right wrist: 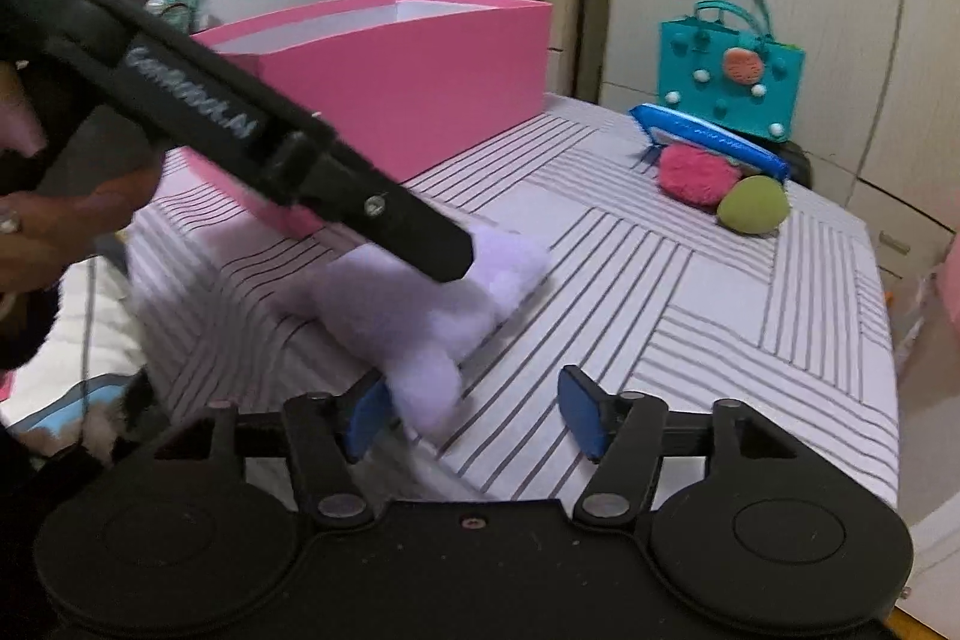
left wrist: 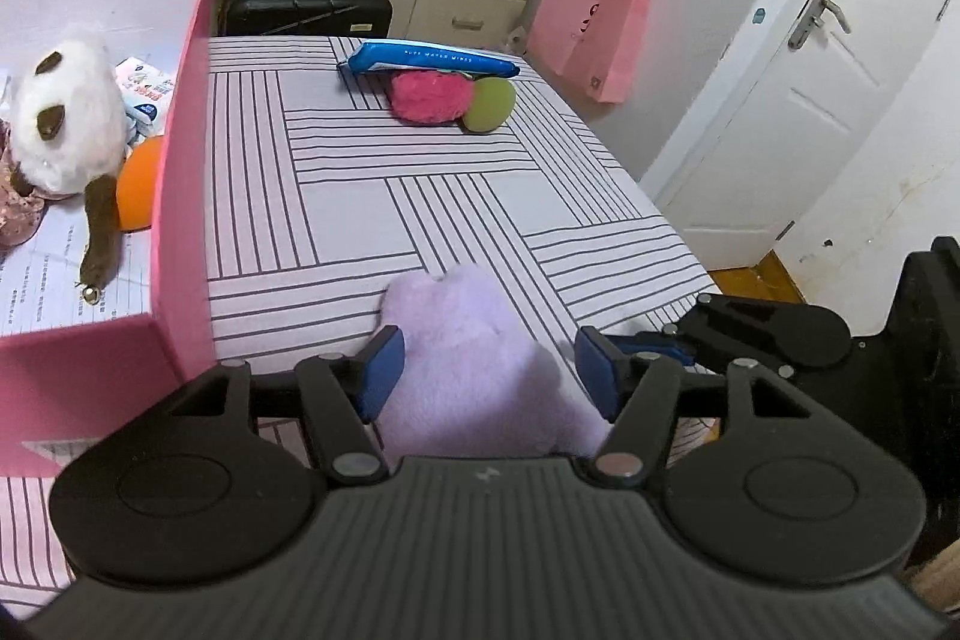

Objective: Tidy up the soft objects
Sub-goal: 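Lift the lilac plush with both tools and carry it over the box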

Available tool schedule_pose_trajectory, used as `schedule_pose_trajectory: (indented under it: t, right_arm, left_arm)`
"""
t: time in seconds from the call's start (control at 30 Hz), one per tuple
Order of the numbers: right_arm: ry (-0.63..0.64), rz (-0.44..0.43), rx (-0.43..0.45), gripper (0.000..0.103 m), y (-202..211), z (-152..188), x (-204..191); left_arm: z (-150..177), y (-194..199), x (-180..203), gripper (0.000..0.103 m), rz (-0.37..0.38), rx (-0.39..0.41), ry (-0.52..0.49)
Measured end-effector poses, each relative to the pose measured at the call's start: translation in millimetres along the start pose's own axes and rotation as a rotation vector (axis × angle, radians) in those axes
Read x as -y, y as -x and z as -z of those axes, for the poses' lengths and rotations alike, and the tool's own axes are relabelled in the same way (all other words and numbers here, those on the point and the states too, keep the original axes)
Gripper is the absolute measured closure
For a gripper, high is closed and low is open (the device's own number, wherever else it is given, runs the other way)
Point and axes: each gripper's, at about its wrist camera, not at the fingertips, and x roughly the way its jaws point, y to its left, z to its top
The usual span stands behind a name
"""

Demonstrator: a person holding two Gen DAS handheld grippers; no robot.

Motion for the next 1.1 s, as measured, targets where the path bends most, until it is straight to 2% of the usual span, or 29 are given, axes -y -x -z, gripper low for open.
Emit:
schedule_pose_trajectory:
  t: [0.13, 0.23, 0.27, 0.3, 0.33, 0.5, 0.67, 0.8, 0.9, 1.1]
  right_arm:
    - [0.018, -0.056, 0.02, 0.034, 1.9, 3.9, -6.0]
    - [0.012, -0.045, 0.035, 0.034, -7.8, 3.5, -6.7]
    - [0.001, -0.05, 0.039, 0.035, -12.4, 3.0, -5.4]
    - [-0.019, -0.068, 0.052, 0.042, -13.6, 2.5, -3.7]
    - [-0.035, -0.082, 0.062, 0.044, -14.5, 1.2, -2.4]
    - [-0.077, -0.098, 0.041, 0.049, -11.4, -4.7, -6.9]
    - [-0.073, -0.151, -0.006, 0.049, 9.9, -15.3, -22.9]
    - [-0.086, -0.241, -0.01, 0.048, 26.9, -34.4, -34.5]
    - [-0.055, -0.293, 0.01, 0.048, 31.3, -54.1, -47.6]
    - [0.071, -0.329, 0.089, 0.048, 34.0, -97.8, -75.1]
  left_arm:
    - [3.5, -3.2, 1.0, 0.041, -0.024, -0.019, -0.011]
    - [5.6, -10.5, -1.0, 0.044, -0.031, -0.05, -0.002]
    - [6.5, -13.6, -2.0, 0.045, -0.024, -0.065, 0.006]
    - [7.4, -16.3, -2.8, 0.046, -0.011, -0.078, 0.016]
    - [8.7, -17.8, -2.6, 0.047, -0.007, -0.082, 0.019]
    - [11.8, -9.5, 5.0, 0.048, -0.041, -0.085, -0.008]
    - [9.9, 14.2, 9.0, 0.048, -0.001, -0.167, -0.015]
    - [1.5, 53.0, -1.6, 0.048, 0.059, -0.228, 0.003]
    - [-1.3, 84.4, -3.3, 0.048, 0.025, -0.207, -0.016]
    - [-11.3, 142.3, -9.7, 0.048, -0.077, -0.088, -0.043]
